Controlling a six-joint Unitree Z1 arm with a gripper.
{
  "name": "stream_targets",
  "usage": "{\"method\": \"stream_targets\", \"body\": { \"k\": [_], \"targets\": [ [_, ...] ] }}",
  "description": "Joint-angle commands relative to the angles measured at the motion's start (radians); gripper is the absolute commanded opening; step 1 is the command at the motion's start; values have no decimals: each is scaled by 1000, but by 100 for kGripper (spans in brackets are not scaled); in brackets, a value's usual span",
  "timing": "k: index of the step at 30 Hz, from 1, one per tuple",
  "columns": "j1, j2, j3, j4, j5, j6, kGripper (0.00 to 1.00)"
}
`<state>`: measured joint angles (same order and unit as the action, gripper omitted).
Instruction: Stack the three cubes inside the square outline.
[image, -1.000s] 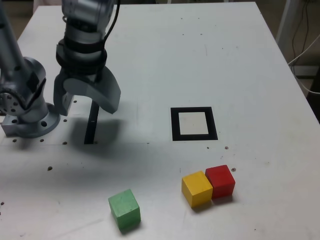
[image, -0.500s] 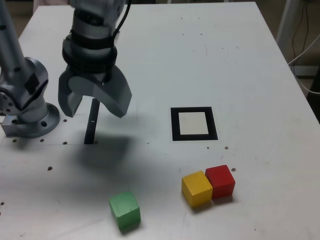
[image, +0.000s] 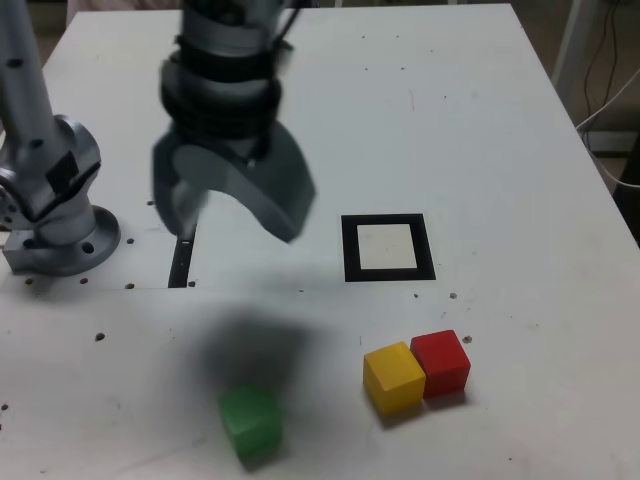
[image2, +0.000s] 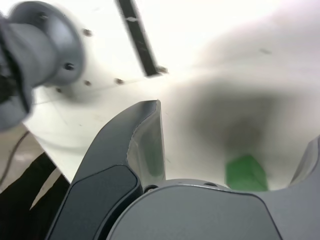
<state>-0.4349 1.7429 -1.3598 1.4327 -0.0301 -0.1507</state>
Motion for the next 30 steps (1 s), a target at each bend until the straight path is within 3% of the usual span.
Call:
{"method": "stream_targets", "body": {
  "k": [1, 15, 30],
  "targets": [
    [-13, 31, -44, 22, 0, -1, 99],
    [-95, 214, -330, 105, 12, 9, 99],
    [-105, 352, -508, 124, 23, 130, 99]
  ]
}}
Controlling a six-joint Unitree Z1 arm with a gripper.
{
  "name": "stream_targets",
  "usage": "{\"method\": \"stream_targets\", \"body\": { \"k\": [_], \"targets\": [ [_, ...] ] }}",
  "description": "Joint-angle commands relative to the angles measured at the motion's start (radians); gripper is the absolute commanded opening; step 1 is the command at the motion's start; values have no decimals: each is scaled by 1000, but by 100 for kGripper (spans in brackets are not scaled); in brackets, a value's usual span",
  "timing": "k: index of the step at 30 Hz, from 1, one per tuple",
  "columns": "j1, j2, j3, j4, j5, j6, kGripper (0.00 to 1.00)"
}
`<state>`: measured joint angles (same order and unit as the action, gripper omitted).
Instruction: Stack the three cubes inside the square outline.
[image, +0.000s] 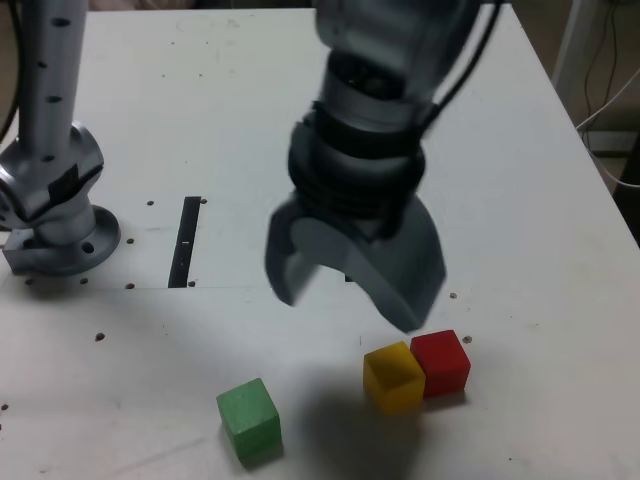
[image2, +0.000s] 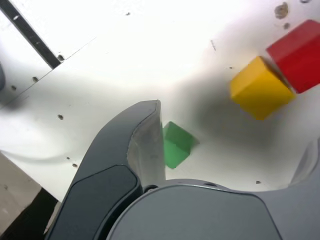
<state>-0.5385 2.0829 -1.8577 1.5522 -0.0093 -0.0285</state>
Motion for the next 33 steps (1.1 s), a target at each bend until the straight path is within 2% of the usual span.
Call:
{"method": "stream_targets", "body": {
  "k": [1, 19, 33],
  "targets": [
    [-1, 21, -23, 4, 5, 18, 99],
    [13, 190, -227, 6, 52, 126, 99],
    [66, 206, -222, 13, 105, 248, 99]
  ]
}}
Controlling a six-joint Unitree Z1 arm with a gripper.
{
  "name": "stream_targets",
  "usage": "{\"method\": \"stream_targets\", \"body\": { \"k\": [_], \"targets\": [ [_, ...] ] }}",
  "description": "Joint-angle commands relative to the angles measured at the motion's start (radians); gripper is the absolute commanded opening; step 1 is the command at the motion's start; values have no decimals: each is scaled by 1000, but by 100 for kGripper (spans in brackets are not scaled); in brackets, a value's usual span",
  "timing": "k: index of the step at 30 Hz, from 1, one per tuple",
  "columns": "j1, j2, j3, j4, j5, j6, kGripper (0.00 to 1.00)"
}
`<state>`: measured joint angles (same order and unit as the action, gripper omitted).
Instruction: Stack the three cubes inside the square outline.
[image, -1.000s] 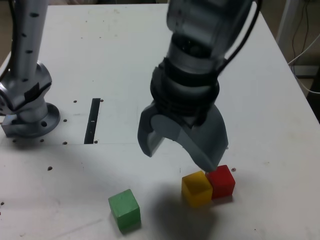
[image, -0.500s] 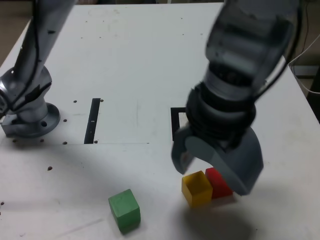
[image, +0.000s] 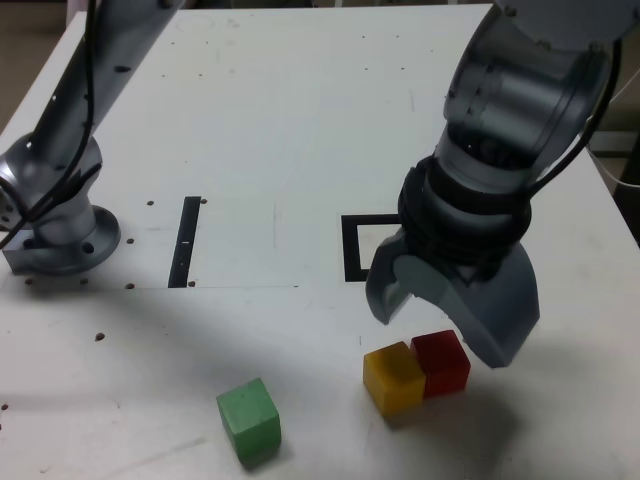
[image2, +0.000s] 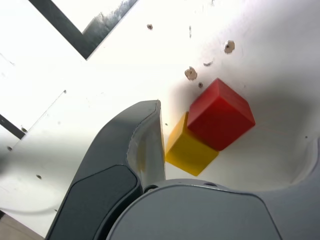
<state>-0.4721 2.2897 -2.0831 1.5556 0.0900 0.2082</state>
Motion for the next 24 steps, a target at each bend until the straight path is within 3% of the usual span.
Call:
{"method": "stream_targets", "body": {
  "k": [1, 8, 24],
  "targets": [
    [-1, -1, 4, 12, 13, 28, 99],
    [-2, -1, 8, 14, 52, 183, 99],
    [-5, -9, 63, -56, 16, 249, 100]
  ]
}}
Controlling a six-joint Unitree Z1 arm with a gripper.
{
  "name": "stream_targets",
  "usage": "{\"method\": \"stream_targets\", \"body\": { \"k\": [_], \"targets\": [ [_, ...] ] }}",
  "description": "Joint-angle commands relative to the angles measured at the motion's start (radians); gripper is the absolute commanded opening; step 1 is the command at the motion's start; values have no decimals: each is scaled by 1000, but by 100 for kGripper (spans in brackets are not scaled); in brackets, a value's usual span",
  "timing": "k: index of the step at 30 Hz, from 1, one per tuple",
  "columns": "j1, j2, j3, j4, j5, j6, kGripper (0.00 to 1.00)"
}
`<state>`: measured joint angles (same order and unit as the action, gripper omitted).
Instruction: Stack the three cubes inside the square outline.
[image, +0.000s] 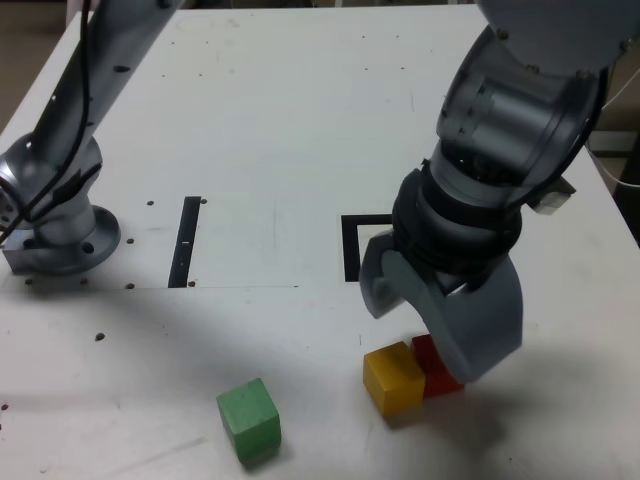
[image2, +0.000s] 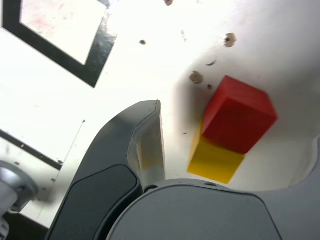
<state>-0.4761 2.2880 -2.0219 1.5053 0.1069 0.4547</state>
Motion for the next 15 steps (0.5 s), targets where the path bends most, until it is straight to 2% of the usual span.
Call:
{"method": "stream_targets", "body": {
  "k": [1, 15],
  "targets": [
    [-1, -6, 2, -10, 0, 2, 100],
    [4, 64, -46, -36, 14, 20, 97]
  ]
}}
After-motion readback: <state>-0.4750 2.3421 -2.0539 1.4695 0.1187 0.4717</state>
